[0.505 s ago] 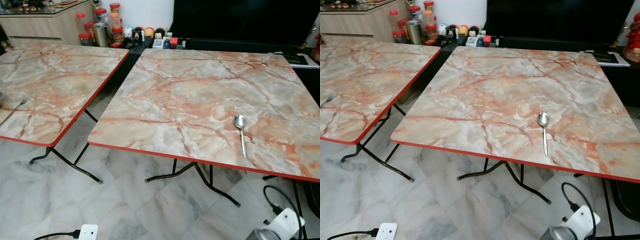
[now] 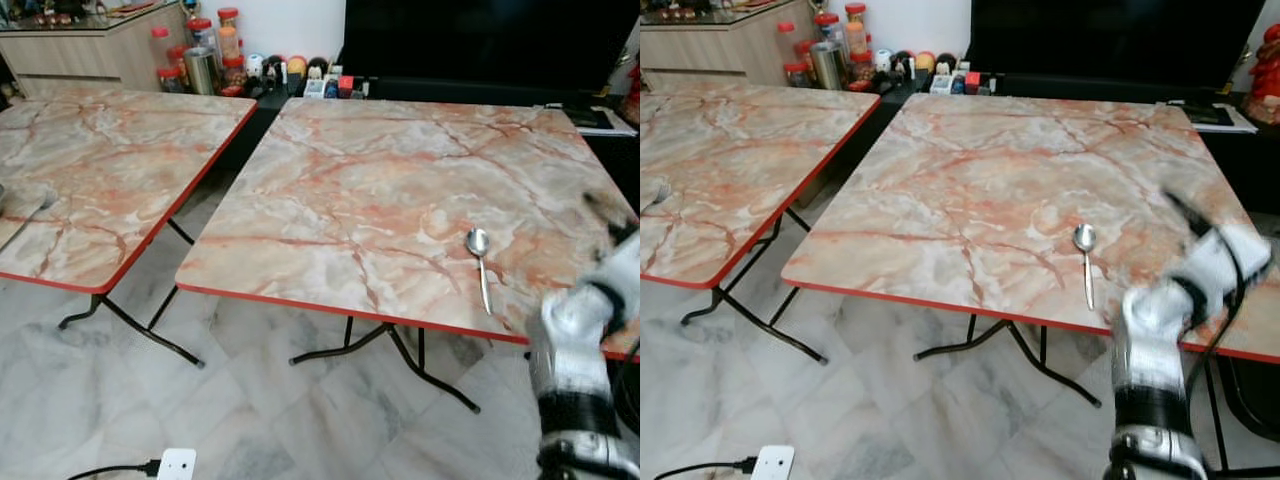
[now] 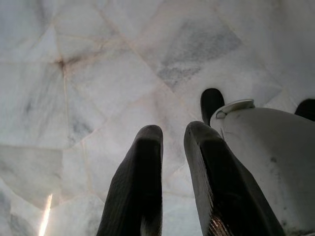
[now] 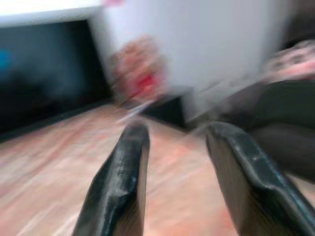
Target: Setting the table
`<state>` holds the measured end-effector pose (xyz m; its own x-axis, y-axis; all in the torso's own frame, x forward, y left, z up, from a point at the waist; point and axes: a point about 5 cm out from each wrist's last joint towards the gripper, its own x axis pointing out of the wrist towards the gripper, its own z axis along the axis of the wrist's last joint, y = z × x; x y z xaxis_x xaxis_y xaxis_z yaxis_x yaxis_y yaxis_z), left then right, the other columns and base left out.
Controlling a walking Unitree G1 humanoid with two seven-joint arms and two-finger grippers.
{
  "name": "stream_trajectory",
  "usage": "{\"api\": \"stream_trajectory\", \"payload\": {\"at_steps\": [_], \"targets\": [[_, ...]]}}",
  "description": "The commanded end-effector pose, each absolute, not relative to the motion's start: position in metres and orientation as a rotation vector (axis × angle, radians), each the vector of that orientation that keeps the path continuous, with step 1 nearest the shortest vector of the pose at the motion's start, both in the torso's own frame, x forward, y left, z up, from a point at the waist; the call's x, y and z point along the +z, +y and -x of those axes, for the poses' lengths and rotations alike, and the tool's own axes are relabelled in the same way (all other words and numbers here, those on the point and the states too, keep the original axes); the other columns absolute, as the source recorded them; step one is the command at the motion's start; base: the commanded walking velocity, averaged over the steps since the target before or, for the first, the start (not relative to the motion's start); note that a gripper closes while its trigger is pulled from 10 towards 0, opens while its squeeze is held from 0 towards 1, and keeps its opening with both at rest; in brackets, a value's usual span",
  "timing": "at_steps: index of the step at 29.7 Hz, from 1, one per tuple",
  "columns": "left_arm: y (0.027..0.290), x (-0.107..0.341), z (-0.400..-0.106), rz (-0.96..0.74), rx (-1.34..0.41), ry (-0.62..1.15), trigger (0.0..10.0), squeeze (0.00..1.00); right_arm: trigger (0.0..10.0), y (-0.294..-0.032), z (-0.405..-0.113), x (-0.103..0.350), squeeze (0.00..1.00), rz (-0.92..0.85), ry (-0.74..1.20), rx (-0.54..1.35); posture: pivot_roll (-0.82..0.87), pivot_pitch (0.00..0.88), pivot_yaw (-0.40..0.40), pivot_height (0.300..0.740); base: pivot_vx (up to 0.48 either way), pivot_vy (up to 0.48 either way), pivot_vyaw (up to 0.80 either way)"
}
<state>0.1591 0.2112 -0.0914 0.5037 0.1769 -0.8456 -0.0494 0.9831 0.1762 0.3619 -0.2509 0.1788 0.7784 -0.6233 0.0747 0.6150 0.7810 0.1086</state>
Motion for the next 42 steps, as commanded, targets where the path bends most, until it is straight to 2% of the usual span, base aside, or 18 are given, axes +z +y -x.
{"api": "stream_trajectory", "payload": {"at_steps": [1, 5, 12, 13, 14, 15, 16, 24, 25, 26, 36, 42], "targets": [[0.211, -0.092, -0.158, -0.129, 0.137, 1.039, 10.0, 0.00, 10.0, -0.227, -0.374, 0.161, 0.00, -0.112, 0.024, -0.459, -0.01, 0.015, 0.006, 0.740, 0.000, 0.000, 0.00], [0.211, -0.092, -0.158, -0.124, 0.137, 1.041, 10.0, 0.00, 10.0, -0.219, -0.377, 0.152, 0.00, 0.003, 0.116, -0.397, -0.01, 0.016, 0.004, 0.740, 0.000, 0.000, 0.00], [0.210, -0.093, -0.156, -0.105, 0.126, 1.054, 10.0, 0.00, 10.0, -0.214, -0.377, 0.129, 0.00, -0.049, 0.270, -0.346, 0.00, 0.022, 0.007, 0.740, 0.000, 0.000, 0.00], [0.210, -0.094, -0.155, -0.103, 0.124, 1.055, 10.0, 0.00, 10.0, -0.214, -0.377, 0.128, 0.14, -0.048, 0.279, -0.333, 0.00, 0.024, 0.008, 0.740, 0.000, 0.000, 0.00], [0.209, -0.094, -0.155, -0.102, 0.123, 1.055, 10.0, 0.00, 10.0, -0.214, -0.377, 0.127, 0.14, -0.047, 0.285, -0.323, 0.00, 0.024, 0.008, 0.740, 0.000, 0.000, 0.00], [0.209, -0.094, -0.155, -0.099, 0.119, 1.056, 10.0, 0.00, 10.0, -0.216, -0.377, 0.125, 0.85, -0.038, 0.297, -0.317, 0.00, 0.026, 0.010, 0.740, 0.000, 0.000, 0.00], [0.210, -0.094, -0.154, -0.100, 0.119, 1.057, 10.0, 0.00, 10.0, -0.220, -0.376, 0.125, 1.00, -0.037, 0.301, -0.322, 0.00, 0.028, 0.011, 0.740, 0.000, 0.000, 0.00], [0.210, -0.094, -0.154, -0.090, 0.123, 1.054, 10.0, 0.00, 10.0, -0.228, -0.379, 0.129, 1.00, -0.022, 0.300, -0.318, 0.01, 0.027, 0.012, 0.740, 0.000, 0.000, 0.00], [0.210, -0.094, -0.153, -0.089, 0.123, 1.054, 10.0, 0.00, 10.0, -0.228, -0.380, 0.129, 0.73, -0.015, 0.305, -0.311, 0.01, 0.026, 0.012, 0.740, 0.000, 0.000, 0.00], [0.210, -0.094, -0.153, -0.091, 0.122, 1.054, 10.0, 0.00, 10.0, -0.227, -0.380, 0.129, 0.00, -0.014, 0.309, -0.307, 0.01, 0.026, 0.011, 0.740, 0.000, 0.000, 0.00], [0.213, -0.093, -0.154, -0.098, 0.153, 1.039, 10.0, 0.00, 10.0, -0.216, -0.383, 0.129, 0.00, -0.026, 0.281, -0.258, 0.01, 0.028, 0.011, 0.740, 0.000, 0.000, 0.00], [0.215, -0.093, -0.154, -0.104, 0.158, 1.037, 10.0, 0.00, 10.0, -0.210, -0.378, 0.117, 0.00, -0.078, 0.313, -0.263, 0.01, 0.031, 0.007, 0.740, 0.336, 0.000, -0.36]]}}
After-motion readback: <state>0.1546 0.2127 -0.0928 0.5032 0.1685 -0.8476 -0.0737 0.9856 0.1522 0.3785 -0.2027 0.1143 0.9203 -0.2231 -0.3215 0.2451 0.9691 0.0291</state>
